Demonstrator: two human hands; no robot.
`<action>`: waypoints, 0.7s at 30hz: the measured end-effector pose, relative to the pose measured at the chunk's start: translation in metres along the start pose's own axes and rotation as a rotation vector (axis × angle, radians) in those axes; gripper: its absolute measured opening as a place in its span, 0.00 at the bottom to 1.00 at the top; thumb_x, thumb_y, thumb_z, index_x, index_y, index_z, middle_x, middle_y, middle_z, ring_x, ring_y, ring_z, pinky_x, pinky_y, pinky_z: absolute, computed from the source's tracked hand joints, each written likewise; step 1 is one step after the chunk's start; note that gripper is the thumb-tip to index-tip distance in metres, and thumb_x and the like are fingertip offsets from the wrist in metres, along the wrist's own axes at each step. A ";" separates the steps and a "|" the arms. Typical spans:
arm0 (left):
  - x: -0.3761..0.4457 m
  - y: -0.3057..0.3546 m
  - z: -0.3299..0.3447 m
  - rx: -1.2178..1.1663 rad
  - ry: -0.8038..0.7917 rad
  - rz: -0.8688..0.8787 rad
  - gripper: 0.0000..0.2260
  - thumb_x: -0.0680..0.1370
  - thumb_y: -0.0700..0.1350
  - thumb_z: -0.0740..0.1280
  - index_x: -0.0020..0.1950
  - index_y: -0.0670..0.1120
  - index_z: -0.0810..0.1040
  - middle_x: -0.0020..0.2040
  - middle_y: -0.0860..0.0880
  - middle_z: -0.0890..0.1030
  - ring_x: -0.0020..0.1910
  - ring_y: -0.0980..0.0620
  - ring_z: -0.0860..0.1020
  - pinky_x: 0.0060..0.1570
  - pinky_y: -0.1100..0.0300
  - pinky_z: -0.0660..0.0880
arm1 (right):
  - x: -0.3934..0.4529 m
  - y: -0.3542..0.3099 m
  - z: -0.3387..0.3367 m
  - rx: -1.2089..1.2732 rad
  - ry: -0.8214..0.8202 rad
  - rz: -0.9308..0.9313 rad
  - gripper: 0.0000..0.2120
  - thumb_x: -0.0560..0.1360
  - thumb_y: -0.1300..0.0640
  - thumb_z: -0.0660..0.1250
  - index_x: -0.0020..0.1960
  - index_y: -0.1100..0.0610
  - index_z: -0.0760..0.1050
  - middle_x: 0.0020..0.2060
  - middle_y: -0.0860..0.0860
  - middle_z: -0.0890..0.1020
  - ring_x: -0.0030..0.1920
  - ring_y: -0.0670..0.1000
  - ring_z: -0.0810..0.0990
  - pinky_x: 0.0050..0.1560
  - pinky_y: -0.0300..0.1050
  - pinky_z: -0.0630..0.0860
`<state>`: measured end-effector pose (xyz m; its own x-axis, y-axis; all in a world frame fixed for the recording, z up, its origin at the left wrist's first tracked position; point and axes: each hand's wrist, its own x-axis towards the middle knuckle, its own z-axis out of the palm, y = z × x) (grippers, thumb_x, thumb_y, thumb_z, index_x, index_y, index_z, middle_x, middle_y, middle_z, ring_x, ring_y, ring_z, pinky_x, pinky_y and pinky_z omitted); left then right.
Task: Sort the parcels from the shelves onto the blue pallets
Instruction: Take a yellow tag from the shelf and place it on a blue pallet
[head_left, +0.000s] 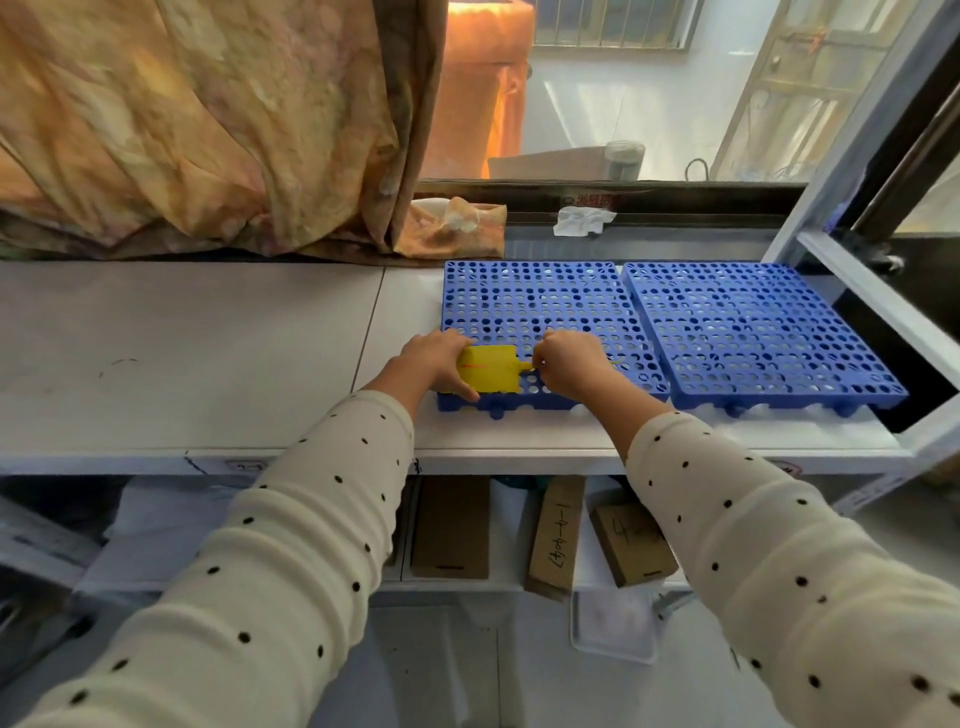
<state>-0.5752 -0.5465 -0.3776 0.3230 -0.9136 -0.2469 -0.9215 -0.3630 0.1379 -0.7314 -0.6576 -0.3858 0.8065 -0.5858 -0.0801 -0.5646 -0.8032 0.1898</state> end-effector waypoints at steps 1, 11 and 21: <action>0.000 -0.001 0.000 -0.012 -0.003 -0.002 0.40 0.69 0.60 0.74 0.75 0.49 0.61 0.71 0.48 0.68 0.68 0.46 0.68 0.64 0.50 0.67 | 0.000 -0.001 0.000 0.005 0.001 0.007 0.11 0.79 0.59 0.61 0.58 0.56 0.79 0.57 0.53 0.78 0.53 0.56 0.78 0.47 0.47 0.74; -0.002 -0.004 -0.013 0.049 0.029 0.043 0.45 0.68 0.63 0.73 0.78 0.48 0.57 0.76 0.47 0.62 0.74 0.47 0.61 0.70 0.51 0.61 | -0.006 -0.006 -0.028 -0.021 0.013 0.048 0.13 0.79 0.57 0.60 0.62 0.56 0.75 0.58 0.55 0.76 0.57 0.56 0.77 0.50 0.48 0.73; -0.041 0.016 -0.053 0.156 0.166 0.006 0.34 0.73 0.61 0.69 0.73 0.45 0.64 0.71 0.45 0.68 0.69 0.45 0.67 0.65 0.51 0.64 | -0.036 -0.023 -0.097 -0.047 0.101 0.100 0.19 0.78 0.47 0.63 0.63 0.59 0.73 0.59 0.57 0.75 0.59 0.58 0.76 0.54 0.50 0.73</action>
<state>-0.5917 -0.5245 -0.3144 0.3363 -0.9381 -0.0832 -0.9416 -0.3363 -0.0142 -0.7298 -0.6076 -0.2924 0.7618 -0.6466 0.0401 -0.6358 -0.7343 0.2380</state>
